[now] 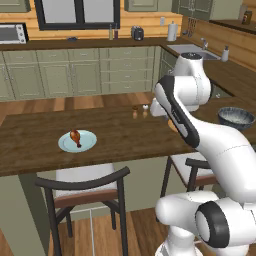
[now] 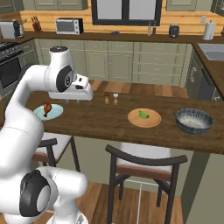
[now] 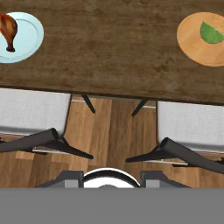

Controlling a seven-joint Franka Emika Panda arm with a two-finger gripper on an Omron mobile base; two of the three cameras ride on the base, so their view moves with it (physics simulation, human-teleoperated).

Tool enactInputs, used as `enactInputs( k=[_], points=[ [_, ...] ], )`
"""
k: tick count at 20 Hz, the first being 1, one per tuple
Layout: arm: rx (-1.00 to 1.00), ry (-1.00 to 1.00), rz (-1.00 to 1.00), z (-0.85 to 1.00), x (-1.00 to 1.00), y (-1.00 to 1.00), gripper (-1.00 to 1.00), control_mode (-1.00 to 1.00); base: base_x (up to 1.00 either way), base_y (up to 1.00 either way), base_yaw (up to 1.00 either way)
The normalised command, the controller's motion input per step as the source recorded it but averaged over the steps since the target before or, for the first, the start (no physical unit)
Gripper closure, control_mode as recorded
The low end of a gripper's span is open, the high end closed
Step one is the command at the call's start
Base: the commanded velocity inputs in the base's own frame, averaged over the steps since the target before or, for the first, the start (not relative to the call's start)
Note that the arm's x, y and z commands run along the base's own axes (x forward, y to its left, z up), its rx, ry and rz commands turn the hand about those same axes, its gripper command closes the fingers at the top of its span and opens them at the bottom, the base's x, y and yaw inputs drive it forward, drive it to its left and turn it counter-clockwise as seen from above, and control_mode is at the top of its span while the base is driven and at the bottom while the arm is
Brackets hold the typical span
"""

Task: Pick the chicken drumstick and lemon wedge from their plates and place them in the bowl. Then put the bowl in the fridge.

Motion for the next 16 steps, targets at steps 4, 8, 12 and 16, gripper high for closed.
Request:
enactInputs(
  k=[4, 8, 12, 16],
  points=[
    [0.00, -0.02, 0.01, 0.00, -0.25, 0.19, -1.00, -1.00, 0.00, 0.00, 0.00],
    [0.01, -0.03, 0.05, -0.07, -0.35, 0.87, -1.00, -1.00, 0.00, 0.00, 0.00],
    [0.00, 0.01, 0.06, -0.08, 0.10, 1.00, -1.00, -1.00, 0.00, 0.00, 0.00],
    [0.00, 0.00, 0.05, -0.29, 0.31, 1.00, -1.00, -1.00, 0.00, 0.00, 0.00]
  ],
)
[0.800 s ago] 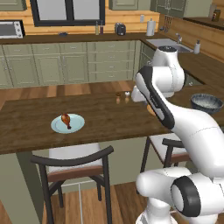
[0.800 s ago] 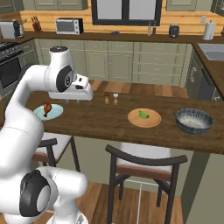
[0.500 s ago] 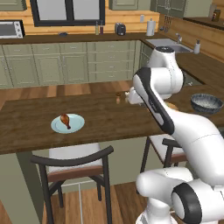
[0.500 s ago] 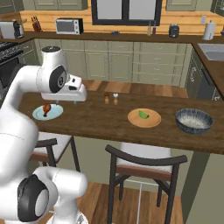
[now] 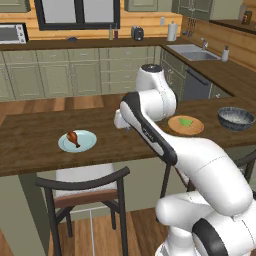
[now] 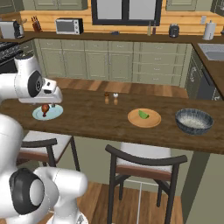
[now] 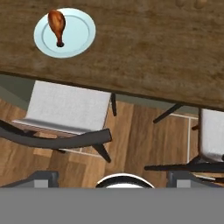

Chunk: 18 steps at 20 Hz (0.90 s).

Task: Pick the chicken drumstick and lemon wedge from their plates and place them in the bowl. Then put the bowl in the fridge.

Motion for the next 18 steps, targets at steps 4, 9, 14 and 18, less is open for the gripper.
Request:
enactInputs(
  k=[4, 9, 14, 18],
  points=[
    [0.00, 0.00, 0.04, -0.38, 0.43, 1.00, -1.00, -1.00, 0.00, 0.00, 0.00],
    [0.00, 0.04, 0.03, -0.46, 0.55, 1.00, -1.00, -1.00, 0.00, 0.00, 0.00],
    [0.00, 0.05, 0.01, -0.49, 0.63, 0.59, -1.00, -1.00, 0.00, 0.00, 0.00],
    [-0.03, 0.02, 0.00, -0.37, 0.58, 0.47, -1.00, -1.00, 0.00, 0.00, 0.00]
  ],
)
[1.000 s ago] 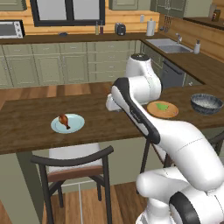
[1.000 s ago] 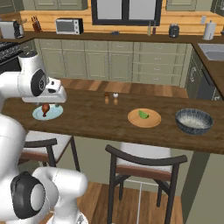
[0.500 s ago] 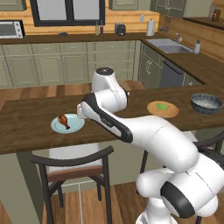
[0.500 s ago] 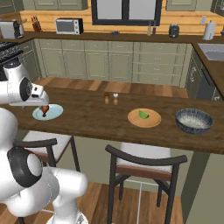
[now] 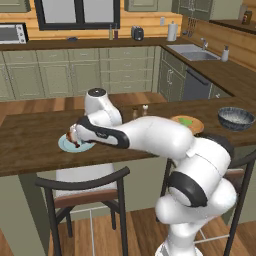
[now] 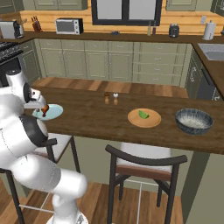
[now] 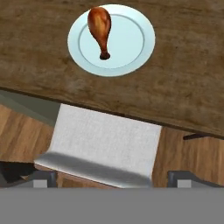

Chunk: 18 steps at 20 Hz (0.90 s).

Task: Pick the chicken drumstick and lemon wedge from their plates and place them in the bowl. Then put the bowl in the fridge.

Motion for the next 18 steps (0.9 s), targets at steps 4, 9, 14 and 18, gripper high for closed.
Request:
enactInputs(
  k=[4, 9, 14, 18],
  points=[
    [-0.05, 0.00, 0.00, -0.39, 0.61, 0.33, -1.00, -1.00, 0.00, 0.00, 0.00],
    [0.00, 0.00, 0.00, -0.51, 0.49, 0.05, -1.00, -1.00, 0.00, 0.00, 0.00],
    [0.00, 0.00, 0.00, -0.37, 0.47, 0.25, -1.00, -1.00, 0.00, 0.00, 0.00],
    [0.00, 0.00, 0.00, -0.28, 0.43, 0.12, -1.00, -1.00, 0.00, 0.00, 0.00]
  ],
)
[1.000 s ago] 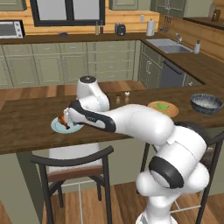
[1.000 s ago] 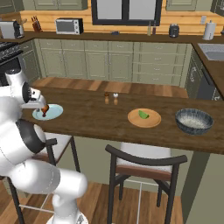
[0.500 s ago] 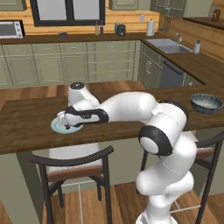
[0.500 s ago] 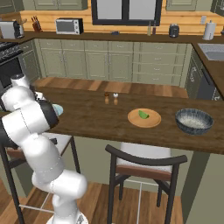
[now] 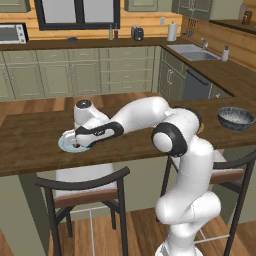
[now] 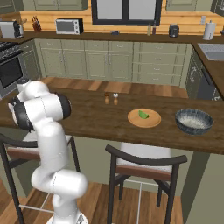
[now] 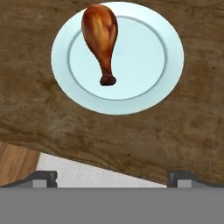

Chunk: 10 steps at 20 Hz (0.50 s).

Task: Pick the chicken drumstick and lemon wedge from their plates and place them in the bowl. Then put the bowl in the fridge.

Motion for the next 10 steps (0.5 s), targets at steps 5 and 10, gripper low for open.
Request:
enactInputs(
  k=[5, 10],
  points=[
    [0.00, 0.00, 0.00, -0.33, 0.41, 0.07, -1.00, -1.00, 0.00, 0.00, 0.00],
    [0.00, 0.00, 0.00, -0.36, 0.41, 0.11, -1.00, -1.00, 0.00, 0.00, 0.00]
  ],
)
